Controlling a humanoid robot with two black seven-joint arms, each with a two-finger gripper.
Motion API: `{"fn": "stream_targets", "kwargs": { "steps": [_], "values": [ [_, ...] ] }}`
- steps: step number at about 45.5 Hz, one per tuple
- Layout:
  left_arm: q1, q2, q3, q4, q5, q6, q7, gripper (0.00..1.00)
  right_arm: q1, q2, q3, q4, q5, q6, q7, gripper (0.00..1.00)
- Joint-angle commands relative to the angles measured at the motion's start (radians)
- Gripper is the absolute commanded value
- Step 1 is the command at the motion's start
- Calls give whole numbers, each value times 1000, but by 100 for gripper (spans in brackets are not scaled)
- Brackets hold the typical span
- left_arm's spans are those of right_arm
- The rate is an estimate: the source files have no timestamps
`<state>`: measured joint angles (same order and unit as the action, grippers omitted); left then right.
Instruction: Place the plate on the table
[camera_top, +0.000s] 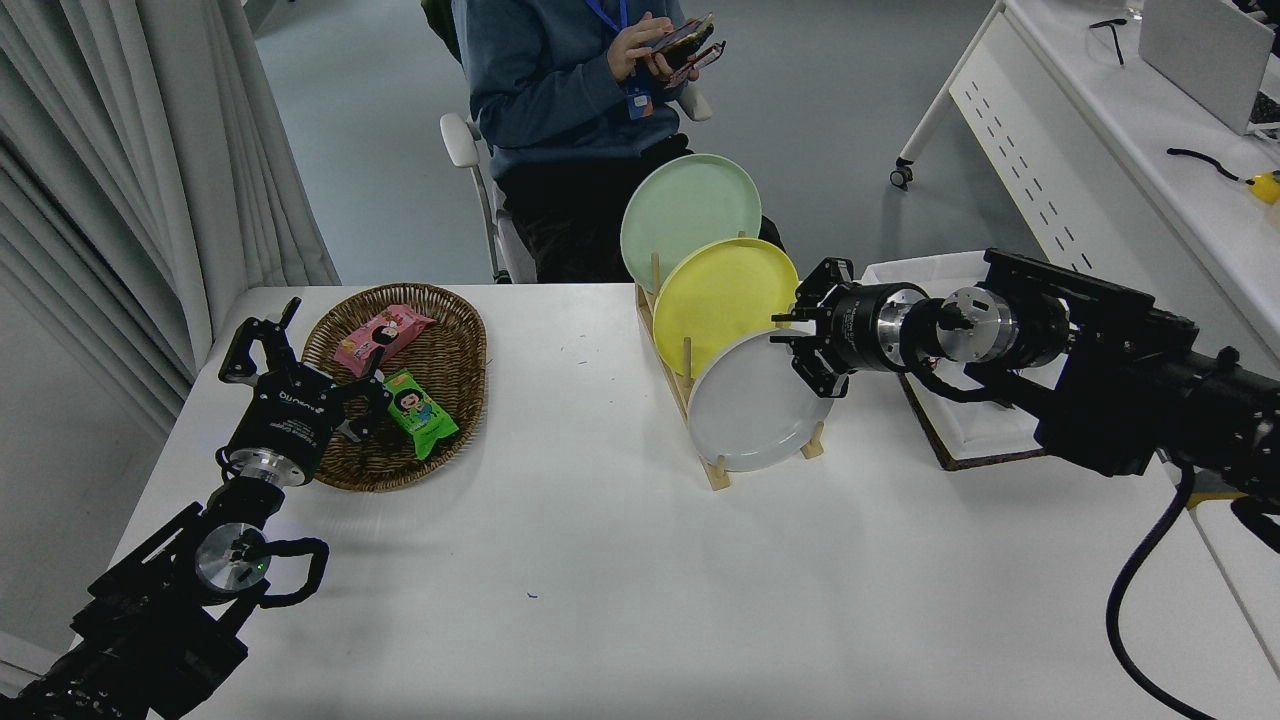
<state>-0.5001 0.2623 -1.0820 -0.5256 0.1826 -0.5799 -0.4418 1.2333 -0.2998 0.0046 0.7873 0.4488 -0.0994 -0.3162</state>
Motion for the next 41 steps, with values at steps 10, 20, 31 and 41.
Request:
{"fn": "stream_targets", "kwargs": {
  "steps": [10,20,31,41],
  "values": [
    [0,0,0,1,0,0,0,100,0,1,5,1,1,0,-3,11],
    [0,0,-1,-1,0,0,0,100,-2,2,5,0,1,0,-4,11],
    [0,0,0,1,0,0,0,100,-2,2,3,0,-1,0,-4,8],
    [0,0,0,1,0,0,0,100,-2,2,3,0,-1,0,-6,5]
  ]
}}
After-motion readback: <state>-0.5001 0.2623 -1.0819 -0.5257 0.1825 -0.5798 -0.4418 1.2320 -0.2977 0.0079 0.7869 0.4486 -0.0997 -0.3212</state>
